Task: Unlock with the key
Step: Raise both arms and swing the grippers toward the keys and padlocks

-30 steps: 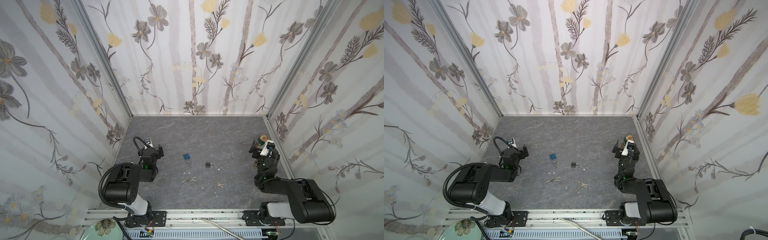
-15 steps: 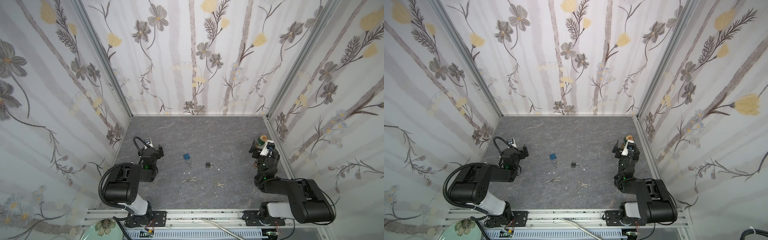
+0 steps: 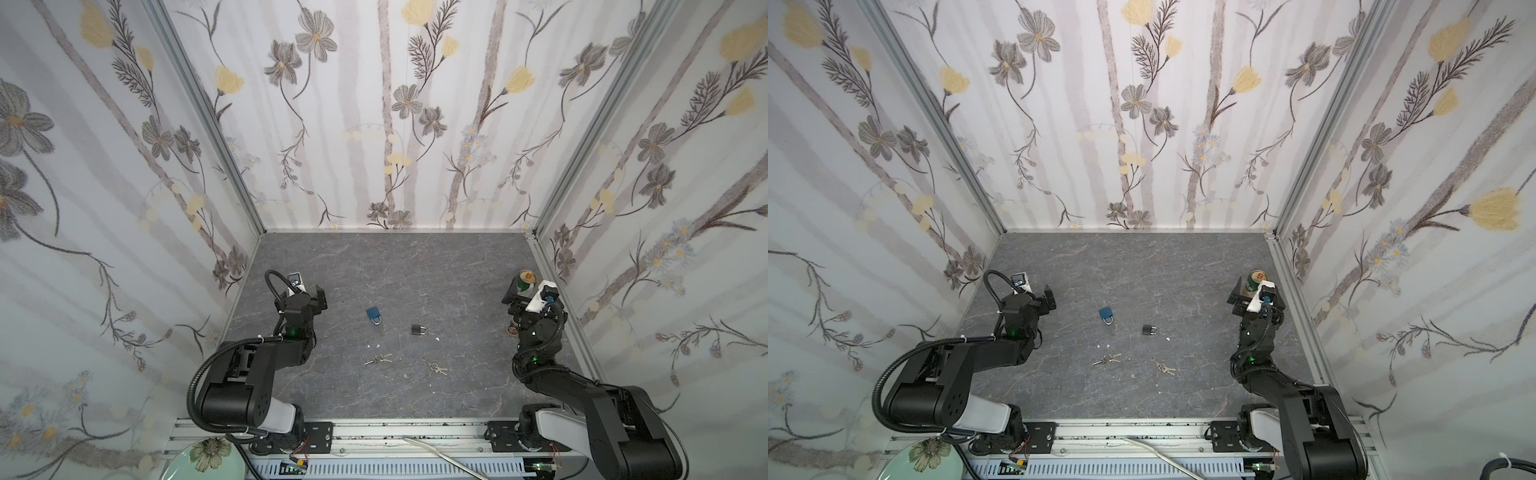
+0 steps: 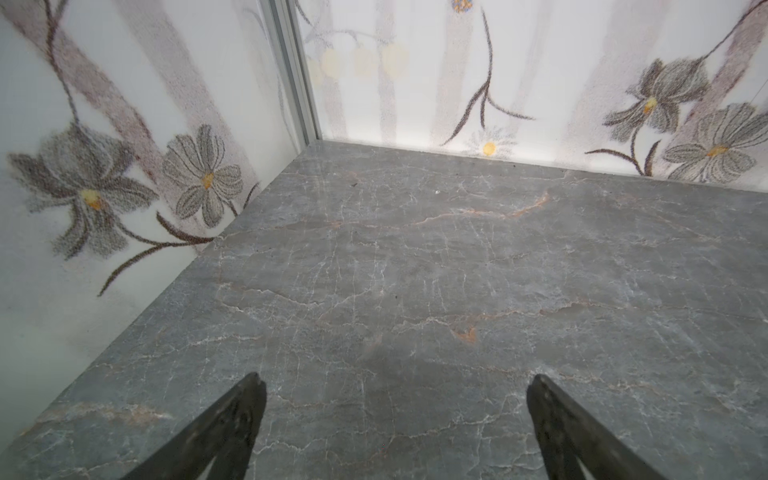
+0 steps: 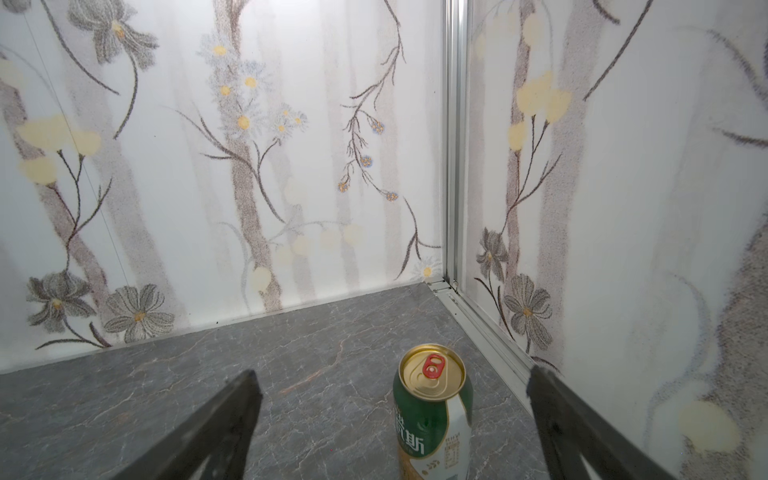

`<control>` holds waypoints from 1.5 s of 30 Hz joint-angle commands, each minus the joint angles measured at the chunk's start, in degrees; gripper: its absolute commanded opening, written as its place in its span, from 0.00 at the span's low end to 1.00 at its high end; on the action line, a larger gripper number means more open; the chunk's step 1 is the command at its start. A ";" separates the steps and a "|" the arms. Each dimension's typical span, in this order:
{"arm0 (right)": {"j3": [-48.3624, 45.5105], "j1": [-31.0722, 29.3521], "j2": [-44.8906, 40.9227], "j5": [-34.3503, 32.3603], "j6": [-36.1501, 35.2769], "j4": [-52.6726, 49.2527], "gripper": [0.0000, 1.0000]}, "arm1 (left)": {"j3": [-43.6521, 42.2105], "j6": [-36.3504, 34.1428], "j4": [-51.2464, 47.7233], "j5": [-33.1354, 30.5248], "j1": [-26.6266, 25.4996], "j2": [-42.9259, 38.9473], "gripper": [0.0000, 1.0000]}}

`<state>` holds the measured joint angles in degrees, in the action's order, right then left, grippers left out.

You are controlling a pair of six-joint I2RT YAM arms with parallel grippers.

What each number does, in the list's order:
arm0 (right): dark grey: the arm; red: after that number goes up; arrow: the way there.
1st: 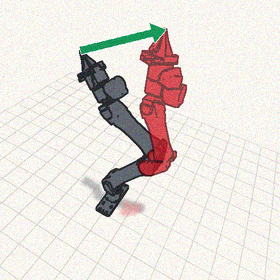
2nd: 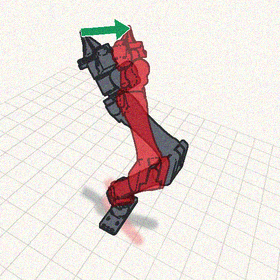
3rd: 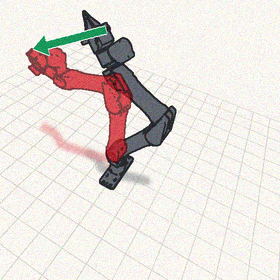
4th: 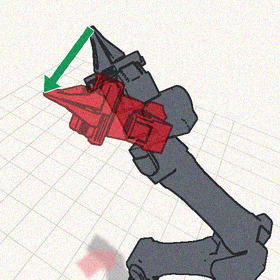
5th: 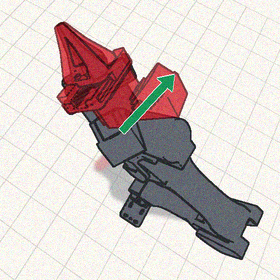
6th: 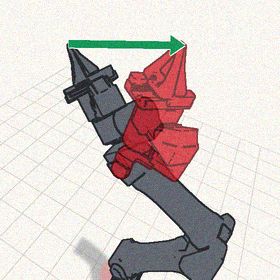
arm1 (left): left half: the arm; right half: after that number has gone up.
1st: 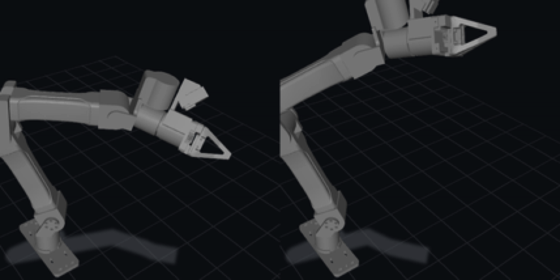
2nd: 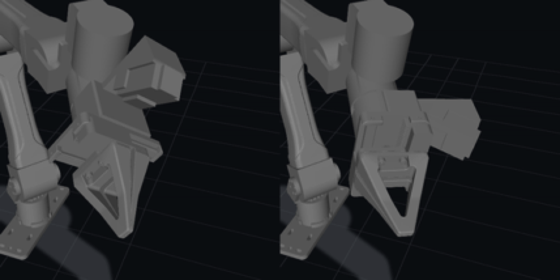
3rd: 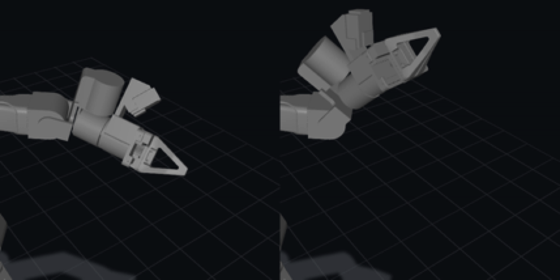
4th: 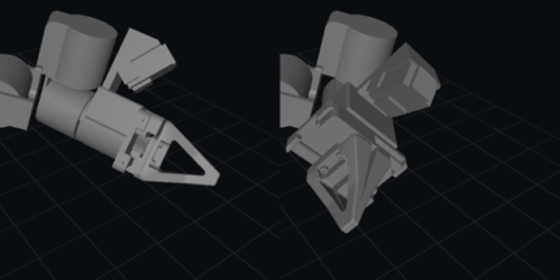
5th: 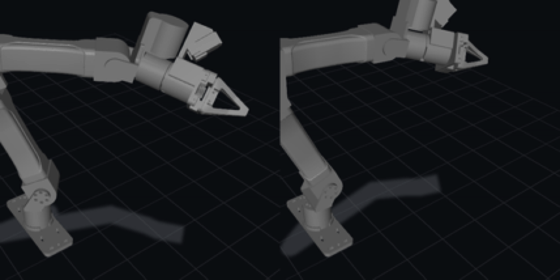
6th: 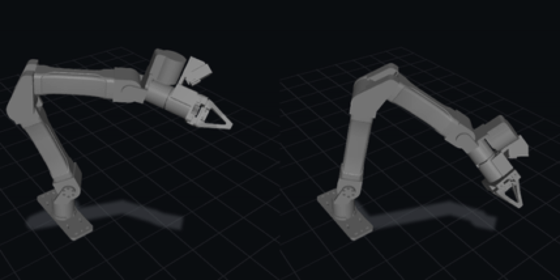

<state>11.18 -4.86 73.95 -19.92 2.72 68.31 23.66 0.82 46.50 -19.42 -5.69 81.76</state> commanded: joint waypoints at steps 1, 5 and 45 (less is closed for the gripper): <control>3.68 0.10 -3.43 0.17 1.66 -12.65 1.00 | 3.08 0.31 -9.42 -4.21 0.07 -3.49 1.00; 8.72 0.12 -8.00 2.48 5.84 -22.17 1.00 | 8.30 4.49 -21.52 -5.24 0.05 -8.71 1.00; 24.02 -33.93 -3.86 30.08 28.21 -62.62 0.47 | 8.96 42.39 -71.83 43.11 -14.86 -17.69 0.43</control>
<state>34.30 -36.53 68.18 12.21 32.12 4.97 32.40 42.04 -27.27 23.99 -18.57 63.35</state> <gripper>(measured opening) 0.477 0.435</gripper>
